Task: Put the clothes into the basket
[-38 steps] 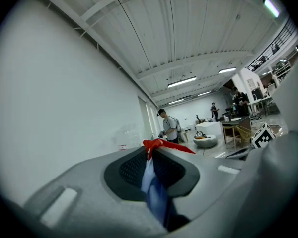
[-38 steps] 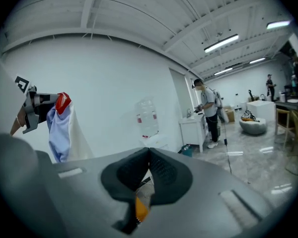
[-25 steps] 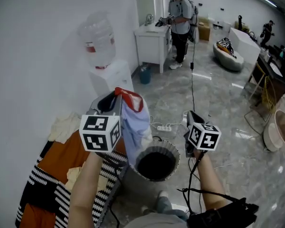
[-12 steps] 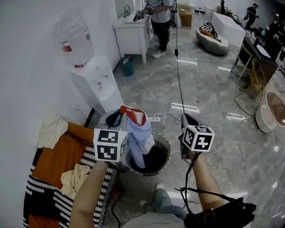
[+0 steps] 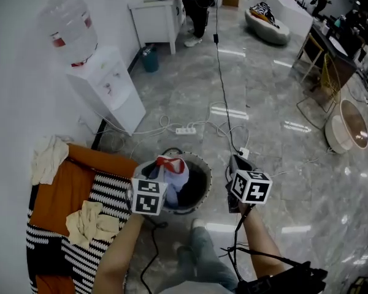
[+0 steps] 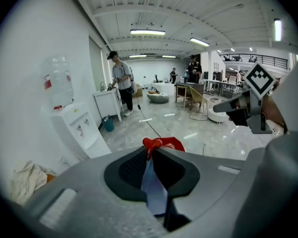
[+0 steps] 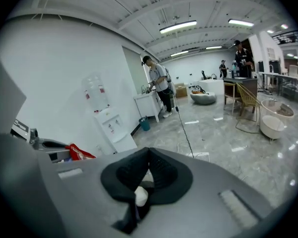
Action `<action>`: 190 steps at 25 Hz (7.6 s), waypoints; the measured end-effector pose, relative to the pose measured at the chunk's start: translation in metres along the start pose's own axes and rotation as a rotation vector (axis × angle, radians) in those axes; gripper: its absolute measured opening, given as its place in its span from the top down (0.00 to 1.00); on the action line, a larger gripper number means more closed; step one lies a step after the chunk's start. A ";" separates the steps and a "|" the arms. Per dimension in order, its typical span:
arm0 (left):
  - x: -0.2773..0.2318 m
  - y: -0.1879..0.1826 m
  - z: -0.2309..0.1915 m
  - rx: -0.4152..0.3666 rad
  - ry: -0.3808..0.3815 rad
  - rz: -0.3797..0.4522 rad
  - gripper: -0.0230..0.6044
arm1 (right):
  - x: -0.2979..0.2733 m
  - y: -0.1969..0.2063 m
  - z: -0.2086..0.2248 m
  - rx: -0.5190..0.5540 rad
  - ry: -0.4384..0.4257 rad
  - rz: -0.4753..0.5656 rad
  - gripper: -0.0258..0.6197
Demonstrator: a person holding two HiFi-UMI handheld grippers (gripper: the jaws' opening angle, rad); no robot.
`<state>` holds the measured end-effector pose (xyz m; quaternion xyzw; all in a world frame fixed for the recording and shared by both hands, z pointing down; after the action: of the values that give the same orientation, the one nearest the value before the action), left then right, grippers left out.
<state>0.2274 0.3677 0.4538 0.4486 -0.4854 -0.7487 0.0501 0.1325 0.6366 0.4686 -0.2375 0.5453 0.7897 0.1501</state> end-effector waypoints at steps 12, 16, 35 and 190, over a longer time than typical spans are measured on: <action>-0.098 0.113 0.008 0.242 0.111 -0.274 0.82 | -0.058 0.062 0.022 -0.072 -0.001 -0.152 0.96; -0.109 0.126 0.007 0.326 0.148 -0.303 0.63 | -0.076 0.071 0.014 -0.075 -0.025 -0.197 0.96; -0.003 0.164 -0.070 0.650 -0.125 -0.189 0.67 | -0.122 0.029 -0.108 0.097 -0.252 -0.256 0.96; 0.393 0.079 -0.244 0.368 -0.840 0.263 0.91 | -0.016 -0.006 -0.438 0.431 -0.771 -0.021 0.96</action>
<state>0.1424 -0.0405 0.2391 0.0435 -0.6408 -0.7542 -0.1363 0.2411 0.2304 0.3443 0.1056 0.5992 0.6874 0.3966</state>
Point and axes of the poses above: the fingertips, and each gripper's own axes: x backward along the fingers, z to its right, y out of its underside, the point moved 7 cm from there along x, backward along the fingers
